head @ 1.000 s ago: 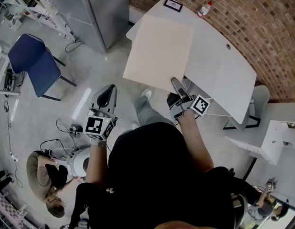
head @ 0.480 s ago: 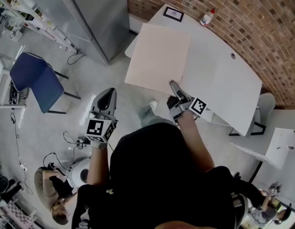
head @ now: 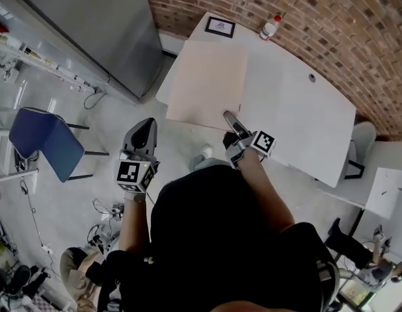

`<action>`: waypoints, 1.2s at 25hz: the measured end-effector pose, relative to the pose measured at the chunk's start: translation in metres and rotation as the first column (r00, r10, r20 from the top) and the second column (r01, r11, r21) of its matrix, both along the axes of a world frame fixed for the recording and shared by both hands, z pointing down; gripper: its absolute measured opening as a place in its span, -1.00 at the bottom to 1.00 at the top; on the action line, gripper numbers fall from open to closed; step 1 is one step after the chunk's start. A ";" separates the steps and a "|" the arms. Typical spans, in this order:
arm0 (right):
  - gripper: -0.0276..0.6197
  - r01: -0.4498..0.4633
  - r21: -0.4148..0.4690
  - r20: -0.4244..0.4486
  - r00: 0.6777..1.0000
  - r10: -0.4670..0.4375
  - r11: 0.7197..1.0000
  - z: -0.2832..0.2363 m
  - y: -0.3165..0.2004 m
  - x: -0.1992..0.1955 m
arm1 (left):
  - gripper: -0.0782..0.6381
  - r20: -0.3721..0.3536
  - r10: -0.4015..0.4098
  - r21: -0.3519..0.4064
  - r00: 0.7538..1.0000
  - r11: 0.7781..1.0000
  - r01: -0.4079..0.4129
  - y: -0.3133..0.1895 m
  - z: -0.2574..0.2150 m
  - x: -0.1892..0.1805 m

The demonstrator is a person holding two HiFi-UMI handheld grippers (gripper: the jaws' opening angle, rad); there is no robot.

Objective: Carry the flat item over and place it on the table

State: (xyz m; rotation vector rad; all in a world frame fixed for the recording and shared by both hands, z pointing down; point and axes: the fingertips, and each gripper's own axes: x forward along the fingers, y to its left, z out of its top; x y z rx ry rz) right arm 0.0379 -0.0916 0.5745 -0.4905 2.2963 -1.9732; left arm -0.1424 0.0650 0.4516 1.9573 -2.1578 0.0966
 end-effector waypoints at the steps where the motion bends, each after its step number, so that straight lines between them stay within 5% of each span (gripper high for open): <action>1: 0.00 -0.003 0.001 -0.011 1.000 0.003 1.000 0.004 -0.007 -0.001 | -0.77 0.002 0.007 -0.001 1.000 1.000 -0.007 -0.010 0.000 -0.001; 18: 0.00 -0.128 -0.095 -0.115 0.986 0.116 0.987 0.068 -0.077 -0.017 | -0.77 -0.013 0.135 -0.054 0.991 0.989 -0.136 -0.107 0.015 -0.017; 30: 0.03 -0.280 -0.075 -0.168 0.949 0.265 0.957 0.088 -0.104 -0.056 | -0.77 -0.035 0.311 -0.093 0.950 0.945 -0.313 -0.168 0.026 -0.084</action>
